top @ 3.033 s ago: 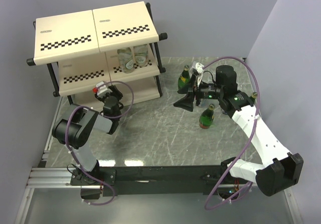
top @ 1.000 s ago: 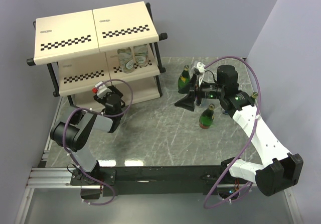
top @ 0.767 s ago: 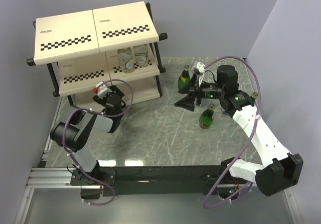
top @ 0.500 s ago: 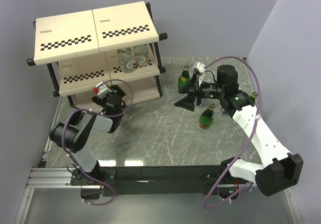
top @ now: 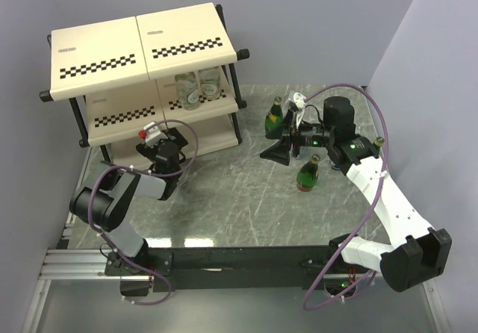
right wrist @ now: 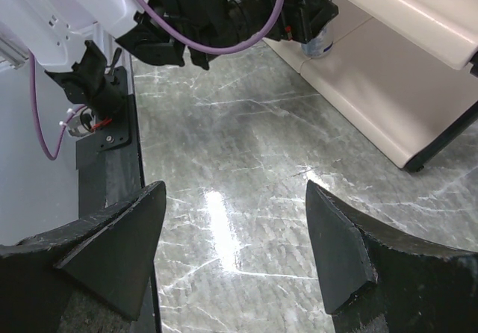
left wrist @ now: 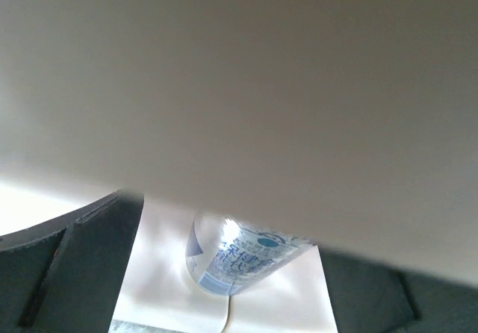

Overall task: Place and organize the beverage onto the shelf
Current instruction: Place the drink on the shelf.

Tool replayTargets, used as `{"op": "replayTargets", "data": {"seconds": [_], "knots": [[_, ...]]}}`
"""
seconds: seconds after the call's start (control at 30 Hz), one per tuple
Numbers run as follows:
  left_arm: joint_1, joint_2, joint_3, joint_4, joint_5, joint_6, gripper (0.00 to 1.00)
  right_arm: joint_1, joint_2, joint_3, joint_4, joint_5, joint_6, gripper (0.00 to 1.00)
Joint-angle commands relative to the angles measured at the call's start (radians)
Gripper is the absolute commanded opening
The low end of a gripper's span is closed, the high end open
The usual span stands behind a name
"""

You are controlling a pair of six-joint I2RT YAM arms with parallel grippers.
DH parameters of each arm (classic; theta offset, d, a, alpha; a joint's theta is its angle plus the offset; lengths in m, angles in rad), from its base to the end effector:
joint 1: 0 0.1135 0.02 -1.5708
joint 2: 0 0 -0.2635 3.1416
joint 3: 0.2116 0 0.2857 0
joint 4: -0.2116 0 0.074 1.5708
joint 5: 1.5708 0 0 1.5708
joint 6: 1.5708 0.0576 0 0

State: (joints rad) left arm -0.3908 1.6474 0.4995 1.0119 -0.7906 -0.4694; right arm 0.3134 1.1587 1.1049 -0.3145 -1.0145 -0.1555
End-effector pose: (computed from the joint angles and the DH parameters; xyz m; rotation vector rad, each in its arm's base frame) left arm 0.3142 -0.0852 0.1306 -0.6311 1.5422 0.0242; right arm 0.2646 0.1372 0.3622 -1.0694 1.5676 1.0783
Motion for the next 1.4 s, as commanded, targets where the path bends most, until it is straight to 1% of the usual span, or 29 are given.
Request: {"op": "replayTargets", "data": {"seconds": [0.0, 0.2, 0.4, 0.53, 0.67, 0.77, 0.87, 1.0, 1.03, 1.37], "knots": [[-0.029, -0.063, -0.03, 0.088, 0.074, 0.035, 0.99, -0.01, -0.037, 0.004, 0.025, -0.007, -0.013, 0.81], [-0.029, -0.089, -0.044, 0.073, 0.103, 0.06, 1.0, -0.013, -0.037, 0.004, 0.025, -0.009, -0.015, 0.81], [-0.029, -0.08, -0.015, 0.014, 0.099, 0.031, 0.99, -0.017, -0.039, 0.003, 0.025, -0.009, -0.013, 0.81], [-0.028, -0.07, -0.022, 0.053, 0.1, 0.037, 1.0, -0.017, -0.037, 0.003, 0.026, -0.015, -0.013, 0.81], [-0.019, -0.072, 0.005, -0.033, 0.116, -0.018, 0.99, -0.022, -0.04, 0.003, 0.026, -0.019, -0.013, 0.81], [-0.019, -0.069, 0.01, -0.038, 0.117, -0.02, 1.0, -0.022, -0.043, 0.003, 0.028, -0.022, -0.01, 0.81], [-0.019, -0.067, 0.028, -0.093, 0.117, -0.034, 1.0, -0.023, -0.042, 0.003, 0.028, -0.024, -0.012, 0.81], [-0.019, -0.07, 0.031, -0.113, 0.116, -0.049, 0.99, -0.025, -0.045, 0.001, 0.029, -0.025, -0.01, 0.81], [-0.019, -0.072, 0.037, -0.143, 0.113, -0.055, 0.99, -0.027, -0.044, 0.001, 0.029, -0.027, -0.01, 0.81], [-0.019, -0.086, 0.051, -0.219, 0.113, -0.071, 0.99, -0.03, -0.048, 0.001, 0.029, -0.033, -0.009, 0.81]]}}
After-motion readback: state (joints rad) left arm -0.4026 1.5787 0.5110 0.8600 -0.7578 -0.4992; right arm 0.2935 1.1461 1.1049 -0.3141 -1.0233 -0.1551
